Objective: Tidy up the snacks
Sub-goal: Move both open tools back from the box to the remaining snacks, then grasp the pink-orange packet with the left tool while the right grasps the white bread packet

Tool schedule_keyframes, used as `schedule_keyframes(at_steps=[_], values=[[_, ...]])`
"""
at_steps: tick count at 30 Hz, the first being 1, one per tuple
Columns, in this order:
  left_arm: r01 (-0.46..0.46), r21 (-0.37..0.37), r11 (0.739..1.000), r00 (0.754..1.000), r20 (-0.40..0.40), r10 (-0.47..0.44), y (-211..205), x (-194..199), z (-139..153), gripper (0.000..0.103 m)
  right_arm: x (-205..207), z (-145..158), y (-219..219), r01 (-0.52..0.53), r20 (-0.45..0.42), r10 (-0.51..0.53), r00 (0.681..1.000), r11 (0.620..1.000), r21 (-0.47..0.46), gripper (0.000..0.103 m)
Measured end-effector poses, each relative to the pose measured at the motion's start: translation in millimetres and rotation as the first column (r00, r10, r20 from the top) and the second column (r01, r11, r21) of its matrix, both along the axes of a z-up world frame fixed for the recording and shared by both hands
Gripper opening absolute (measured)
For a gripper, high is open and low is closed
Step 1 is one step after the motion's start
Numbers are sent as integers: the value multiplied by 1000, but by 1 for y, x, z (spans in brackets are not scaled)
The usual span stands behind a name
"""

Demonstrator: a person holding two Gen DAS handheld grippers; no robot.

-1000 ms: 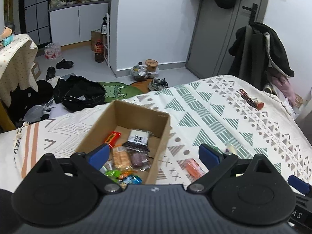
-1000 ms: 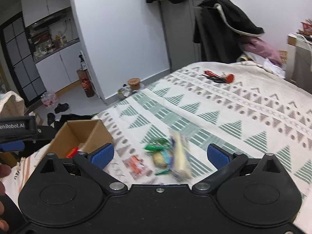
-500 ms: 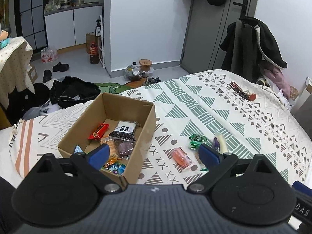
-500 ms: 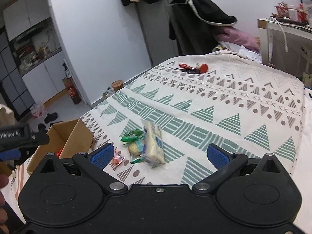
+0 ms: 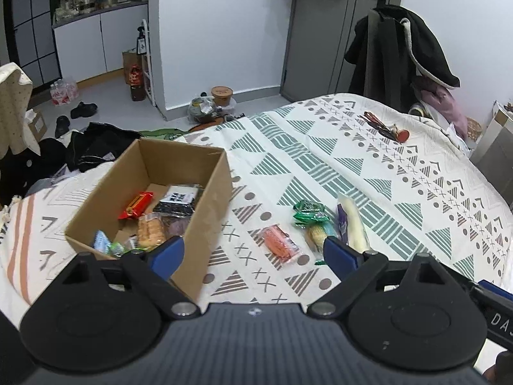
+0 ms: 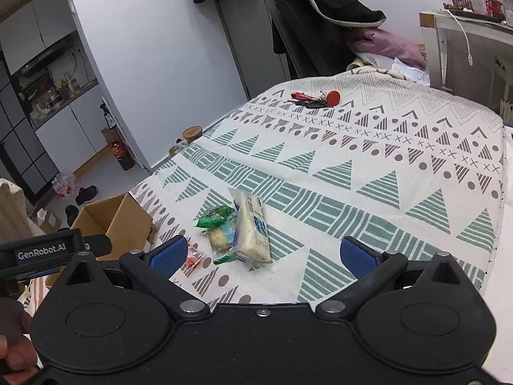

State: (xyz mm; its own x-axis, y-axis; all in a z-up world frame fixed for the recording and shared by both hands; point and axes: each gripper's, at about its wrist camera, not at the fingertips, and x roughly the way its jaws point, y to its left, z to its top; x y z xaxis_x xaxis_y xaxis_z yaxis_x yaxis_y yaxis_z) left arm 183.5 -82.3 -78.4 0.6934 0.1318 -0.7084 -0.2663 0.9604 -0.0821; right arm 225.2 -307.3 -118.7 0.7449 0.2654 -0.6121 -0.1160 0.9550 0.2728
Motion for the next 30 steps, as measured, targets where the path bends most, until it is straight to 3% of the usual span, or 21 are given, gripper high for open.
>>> schedule_keyframes(at_steps=[4, 9, 16, 25, 30], values=[[12, -30, 999, 1000, -22, -13, -1, 11, -11, 83, 11, -7, 0, -13, -33, 14, 999, 999, 37, 93], [13, -66, 998, 999, -39, -15, 1, 25, -23, 66, 24, -16, 2, -20, -66, 24, 998, 998, 57, 85], [27, -86, 996, 997, -64, -32, 1, 49, -39, 58, 41, -24, 10, -21, -80, 26, 996, 998, 57, 76], [0, -125, 992, 991, -136, -17, 4, 82, -68, 49, 77, -44, 24, -27, -140, 34, 990, 998, 49, 53], [23, -110, 994, 988, -151, -40, -1, 99, -80, 46, 92, -54, 30, -29, -161, 36, 986, 999, 45, 51]])
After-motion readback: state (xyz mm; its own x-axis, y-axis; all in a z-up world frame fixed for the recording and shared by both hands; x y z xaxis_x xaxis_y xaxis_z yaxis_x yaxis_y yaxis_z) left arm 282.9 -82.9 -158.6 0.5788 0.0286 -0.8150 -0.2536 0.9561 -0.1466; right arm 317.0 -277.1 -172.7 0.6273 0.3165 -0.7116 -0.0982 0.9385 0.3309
